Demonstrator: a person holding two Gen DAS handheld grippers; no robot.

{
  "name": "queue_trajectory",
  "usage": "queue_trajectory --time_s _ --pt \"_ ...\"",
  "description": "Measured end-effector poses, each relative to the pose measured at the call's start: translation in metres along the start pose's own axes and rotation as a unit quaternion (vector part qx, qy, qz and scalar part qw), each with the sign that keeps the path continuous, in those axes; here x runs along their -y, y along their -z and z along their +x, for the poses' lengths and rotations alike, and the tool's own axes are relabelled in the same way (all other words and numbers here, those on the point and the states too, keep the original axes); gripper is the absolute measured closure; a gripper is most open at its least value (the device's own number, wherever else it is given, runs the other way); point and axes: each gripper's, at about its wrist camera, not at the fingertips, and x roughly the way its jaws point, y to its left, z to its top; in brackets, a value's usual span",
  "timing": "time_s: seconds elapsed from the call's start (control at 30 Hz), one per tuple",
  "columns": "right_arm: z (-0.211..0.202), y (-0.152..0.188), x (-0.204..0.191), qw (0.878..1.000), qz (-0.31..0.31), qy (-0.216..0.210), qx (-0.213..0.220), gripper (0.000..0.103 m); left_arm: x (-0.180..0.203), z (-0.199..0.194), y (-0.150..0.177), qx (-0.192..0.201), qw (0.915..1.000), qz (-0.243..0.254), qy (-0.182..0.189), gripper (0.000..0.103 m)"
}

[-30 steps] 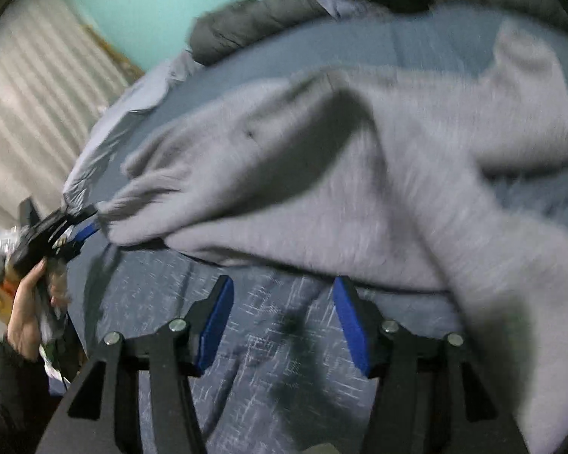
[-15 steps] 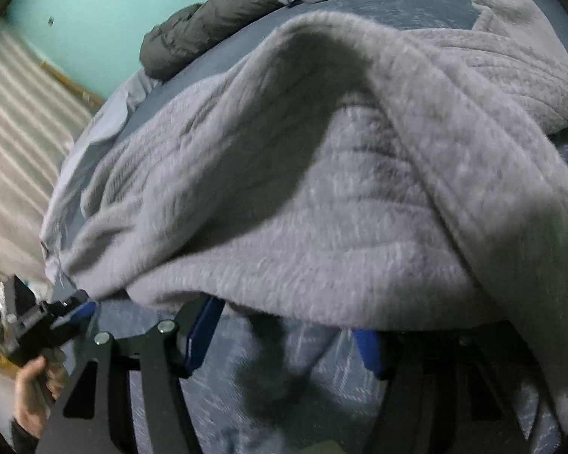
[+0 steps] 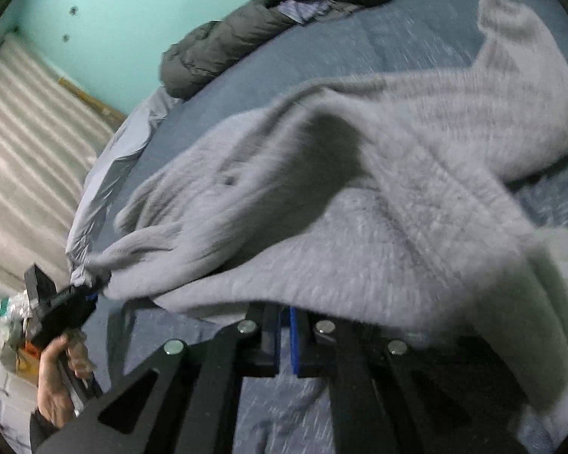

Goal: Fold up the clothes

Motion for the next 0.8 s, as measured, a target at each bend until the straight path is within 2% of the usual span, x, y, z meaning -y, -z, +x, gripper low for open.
queue_trajectory --time_s 0.1,0.3,0.4,0.5,0.57,0.6,0.67,0.73,0.8 --pt "-0.030 0.003 -0.010 1.000 -0.021 -0.012 -0.002 0.100 0.012 -0.021 -0.007 0.012 0.9999 0.005 -0.006 0.097" --pt "-0.079 0.028 -0.031 0.997 -0.064 -0.049 -0.021 0.100 0.038 -0.067 -0.025 0.010 0.9994 0.024 -0.023 0.098" --pt "-0.091 0.048 -0.047 0.993 -0.091 -0.068 -0.043 0.100 0.042 -0.065 -0.023 -0.007 0.9985 0.031 -0.045 0.098" --pt "-0.085 0.072 -0.059 0.987 -0.116 -0.076 -0.087 0.100 0.045 -0.060 -0.019 -0.024 0.9966 0.037 -0.069 0.090" --pt "-0.066 0.088 -0.058 0.981 -0.121 -0.070 -0.133 0.100 0.047 -0.057 -0.017 -0.036 0.9949 0.041 -0.085 0.082" --pt "-0.056 0.097 -0.057 0.978 -0.122 -0.067 -0.156 0.099 0.048 -0.056 -0.016 -0.041 0.9939 0.043 -0.093 0.073" --pt "-0.046 0.106 -0.046 0.976 -0.100 -0.070 -0.181 0.097 0.050 -0.055 -0.008 -0.051 0.9926 0.046 -0.099 0.073" --pt "-0.056 0.105 -0.035 0.980 -0.083 -0.066 -0.168 0.097 0.055 -0.058 0.002 -0.054 0.9925 0.053 -0.096 0.072" --pt "-0.082 0.096 -0.022 0.986 -0.083 -0.058 -0.135 0.095 0.059 -0.061 0.011 -0.055 0.9922 0.061 -0.094 0.069"
